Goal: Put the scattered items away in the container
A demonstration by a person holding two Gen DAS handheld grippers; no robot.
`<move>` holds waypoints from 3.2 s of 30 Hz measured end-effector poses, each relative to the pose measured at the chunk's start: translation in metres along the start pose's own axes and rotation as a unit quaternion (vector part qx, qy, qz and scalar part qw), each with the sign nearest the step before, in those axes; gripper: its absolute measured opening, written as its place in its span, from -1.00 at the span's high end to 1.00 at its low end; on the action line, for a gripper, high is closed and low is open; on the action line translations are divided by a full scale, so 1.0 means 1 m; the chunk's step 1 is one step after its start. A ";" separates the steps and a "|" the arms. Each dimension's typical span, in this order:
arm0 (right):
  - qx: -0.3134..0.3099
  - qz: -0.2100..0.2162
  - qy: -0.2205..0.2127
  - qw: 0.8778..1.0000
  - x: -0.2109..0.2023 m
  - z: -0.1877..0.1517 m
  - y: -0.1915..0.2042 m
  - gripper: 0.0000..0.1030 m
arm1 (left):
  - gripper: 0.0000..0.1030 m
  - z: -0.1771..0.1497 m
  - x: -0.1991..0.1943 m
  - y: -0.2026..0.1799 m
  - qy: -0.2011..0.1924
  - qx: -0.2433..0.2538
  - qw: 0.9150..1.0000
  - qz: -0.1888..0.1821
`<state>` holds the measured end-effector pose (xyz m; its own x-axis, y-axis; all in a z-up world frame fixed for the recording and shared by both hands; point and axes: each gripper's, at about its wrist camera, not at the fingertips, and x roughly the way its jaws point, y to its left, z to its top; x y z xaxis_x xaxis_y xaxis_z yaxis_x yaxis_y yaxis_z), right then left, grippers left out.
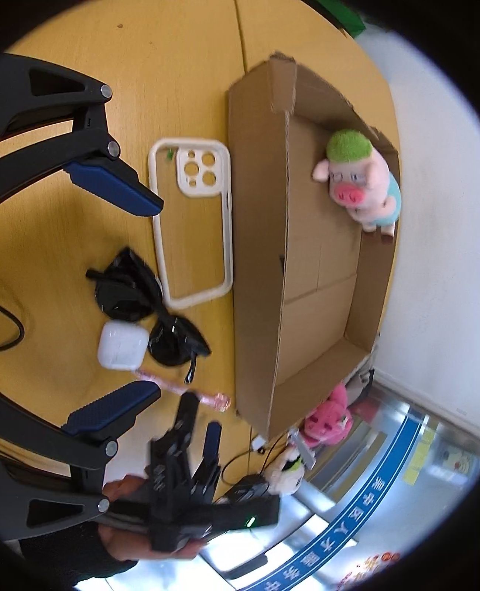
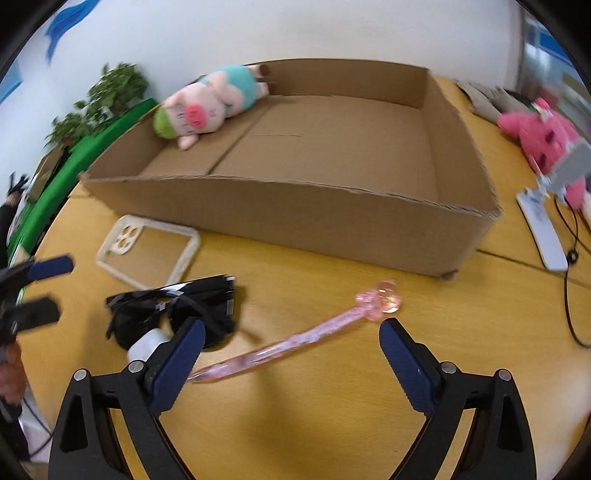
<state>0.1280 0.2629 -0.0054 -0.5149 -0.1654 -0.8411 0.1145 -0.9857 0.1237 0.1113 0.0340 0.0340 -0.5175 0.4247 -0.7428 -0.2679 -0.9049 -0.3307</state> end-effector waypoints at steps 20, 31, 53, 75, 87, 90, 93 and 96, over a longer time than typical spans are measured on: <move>0.082 -0.048 0.013 0.995 0.018 0.008 -0.055 0.43 | 0.09 -0.005 0.084 -0.096 0.119 0.106 0.985 -0.062; 0.104 -0.004 0.001 0.995 0.011 0.001 -0.066 0.46 | 0.82 -0.013 0.090 -0.102 0.155 0.138 0.977 -0.049; 0.104 0.020 0.004 0.994 0.011 0.001 -0.059 0.61 | -0.16 -0.030 0.085 -0.111 0.195 0.109 0.970 -0.098; 0.076 0.064 -0.111 0.989 -0.076 0.045 -0.026 0.63 | 0.83 -0.004 0.010 -0.108 0.104 0.086 0.986 -0.100; 0.002 0.125 -0.155 0.980 -0.112 0.163 0.035 0.97 | 0.87 0.084 -0.018 -0.080 0.013 0.058 0.995 -0.074; -0.011 0.122 -0.148 0.981 -0.107 0.189 0.047 0.98 | 1.00 0.094 -0.013 -0.078 -0.003 0.048 0.996 -0.070; -0.015 0.121 -0.137 0.983 -0.096 0.205 0.053 0.97 | 1.00 0.097 0.006 -0.065 -0.003 0.040 0.997 -0.062; -0.002 0.128 -0.131 0.983 -0.088 0.203 0.047 0.95 | 1.00 0.103 0.033 -0.045 0.020 0.021 0.998 -0.062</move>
<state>0.0062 0.2242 0.1810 -0.6708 -0.4103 -0.6177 0.2710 -0.9110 0.3109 0.0225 0.0915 0.0838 -0.4460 0.5317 -0.7200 -0.3623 -0.8428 -0.3980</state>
